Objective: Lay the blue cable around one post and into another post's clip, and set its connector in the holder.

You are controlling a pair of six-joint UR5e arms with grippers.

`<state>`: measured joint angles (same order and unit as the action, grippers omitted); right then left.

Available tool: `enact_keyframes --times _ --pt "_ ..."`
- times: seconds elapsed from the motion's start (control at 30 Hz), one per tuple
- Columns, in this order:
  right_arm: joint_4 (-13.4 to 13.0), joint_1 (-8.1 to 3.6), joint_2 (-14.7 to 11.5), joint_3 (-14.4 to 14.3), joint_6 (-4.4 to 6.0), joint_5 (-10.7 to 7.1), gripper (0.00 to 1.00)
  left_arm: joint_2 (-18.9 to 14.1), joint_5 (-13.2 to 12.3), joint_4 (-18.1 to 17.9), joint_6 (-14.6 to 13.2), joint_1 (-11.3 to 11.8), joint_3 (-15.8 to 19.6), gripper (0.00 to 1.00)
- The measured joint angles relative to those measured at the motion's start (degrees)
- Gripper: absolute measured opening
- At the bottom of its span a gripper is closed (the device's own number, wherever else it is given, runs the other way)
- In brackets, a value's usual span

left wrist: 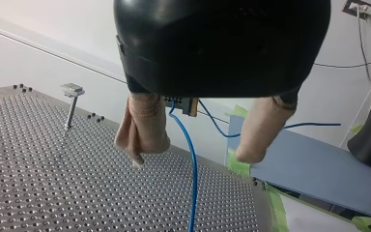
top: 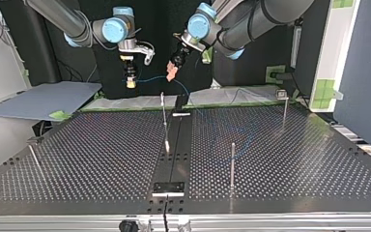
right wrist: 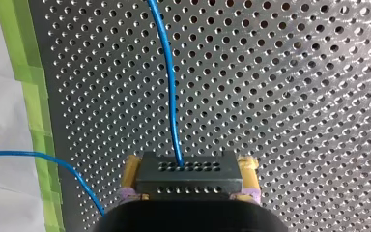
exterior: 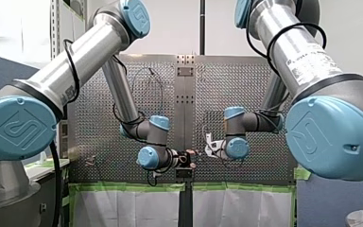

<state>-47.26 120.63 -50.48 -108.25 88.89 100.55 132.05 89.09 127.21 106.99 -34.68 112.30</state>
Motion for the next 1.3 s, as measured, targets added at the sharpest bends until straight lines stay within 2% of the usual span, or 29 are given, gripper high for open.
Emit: enact_keyframes --times 0.2,0.37,0.5,0.63,0.8,1.07,1.3 --pt "0.10 0.46 -0.02 0.00 -0.32 0.07 0.00 0.05 0.66 -0.69 0.20 0.12 0.00 1.00" --pt "0.30 0.91 -0.02 0.00 -0.39 0.13 0.00 0.17 3.29 -2.91 1.48 0.43 -0.04 1.00" --pt "0.40 1.32 -0.02 0.00 -0.38 0.19 0.00 1.11 4.92 -3.17 2.35 0.89 -0.71 1.00" --pt "0.40 1.67 -0.03 0.00 -0.32 0.23 0.00 3.20 4.91 -2.47 2.56 1.21 -2.30 1.00" --pt "0.57 1.82 -0.04 0.00 -0.36 0.21 0.00 5.50 5.10 -4.11 3.14 1.27 -2.92 1.00" --pt "0.54 1.85 -0.03 -0.01 -0.32 0.17 0.00 6.03 5.89 -8.25 4.33 1.32 -3.05 1.00" --pt "0.50 1.84 -0.02 -0.03 -0.24 0.08 0.00 6.04 7.28 -9.11 4.45 1.33 -3.21 1.00"
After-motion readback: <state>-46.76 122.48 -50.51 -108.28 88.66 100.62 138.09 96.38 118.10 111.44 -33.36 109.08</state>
